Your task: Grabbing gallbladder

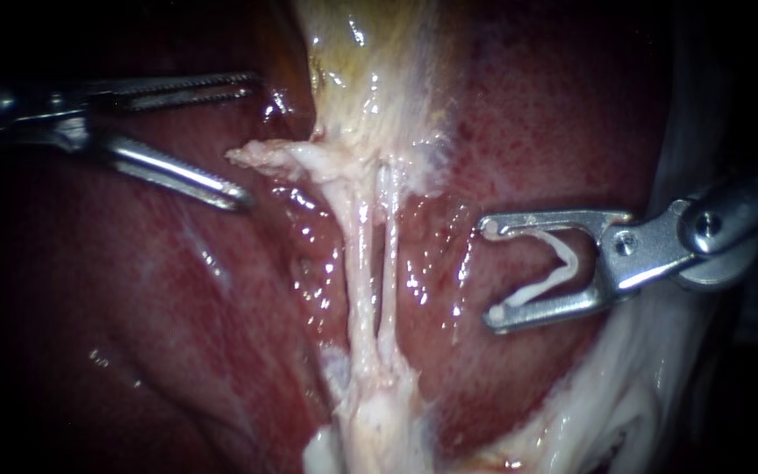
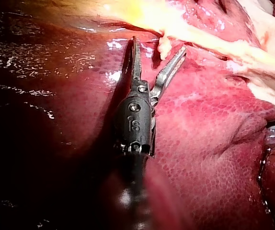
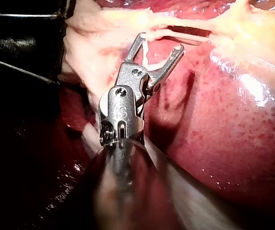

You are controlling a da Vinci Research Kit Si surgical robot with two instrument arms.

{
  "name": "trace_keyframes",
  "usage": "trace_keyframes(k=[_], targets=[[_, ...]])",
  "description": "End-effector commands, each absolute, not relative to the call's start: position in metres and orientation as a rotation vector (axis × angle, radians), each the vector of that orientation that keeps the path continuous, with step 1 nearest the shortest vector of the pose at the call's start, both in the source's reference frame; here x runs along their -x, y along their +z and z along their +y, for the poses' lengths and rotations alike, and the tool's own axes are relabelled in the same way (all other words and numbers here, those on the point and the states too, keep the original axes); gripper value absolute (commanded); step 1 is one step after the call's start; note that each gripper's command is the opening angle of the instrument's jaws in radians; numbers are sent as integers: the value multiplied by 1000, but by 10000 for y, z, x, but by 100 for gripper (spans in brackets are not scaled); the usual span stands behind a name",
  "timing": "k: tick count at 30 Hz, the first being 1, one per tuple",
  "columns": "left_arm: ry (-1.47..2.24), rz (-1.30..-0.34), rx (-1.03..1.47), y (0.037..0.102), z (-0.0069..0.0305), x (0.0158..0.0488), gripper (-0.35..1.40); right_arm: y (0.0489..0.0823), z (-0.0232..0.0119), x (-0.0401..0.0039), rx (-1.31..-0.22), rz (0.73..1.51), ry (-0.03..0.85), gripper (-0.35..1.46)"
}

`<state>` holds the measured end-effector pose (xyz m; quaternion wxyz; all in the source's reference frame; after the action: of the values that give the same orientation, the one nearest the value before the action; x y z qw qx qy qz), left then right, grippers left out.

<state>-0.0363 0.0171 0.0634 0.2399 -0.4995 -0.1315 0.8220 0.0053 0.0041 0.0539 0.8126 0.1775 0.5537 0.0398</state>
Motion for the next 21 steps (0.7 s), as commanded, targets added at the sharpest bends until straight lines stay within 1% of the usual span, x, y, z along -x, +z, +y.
trace_keyframes(k=[1,6,8,9,12,14,15,16,21], targets=[[2243,-365,1363,635,169,365,38,539,41,-53,-379,1182,85,50],[2220,-372,1347,641,163,371,10,539,41,-53,-379,1182,85,50],[2215,-375,1344,641,162,371,6,539,41,-53,-379,1182,85,50],[2215,-375,1344,641,162,372,1,539,41,-53,-379,1182,85,50],[2209,-382,1342,637,161,372,0,539,41,-53,-379,1182,85,50],[2205,-404,1347,633,159,372,-7,539,41,-53,-379,1182,85,50],[2196,-415,1343,630,158,372,-24,539,41,-53,-379,1182,85,50],[2189,-423,1335,628,156,371,-35,539,41,-53,-379,1182,85,50],[2139,-462,1303,611,151,368,-35,539,41,-53,-379,1182,85,50]])
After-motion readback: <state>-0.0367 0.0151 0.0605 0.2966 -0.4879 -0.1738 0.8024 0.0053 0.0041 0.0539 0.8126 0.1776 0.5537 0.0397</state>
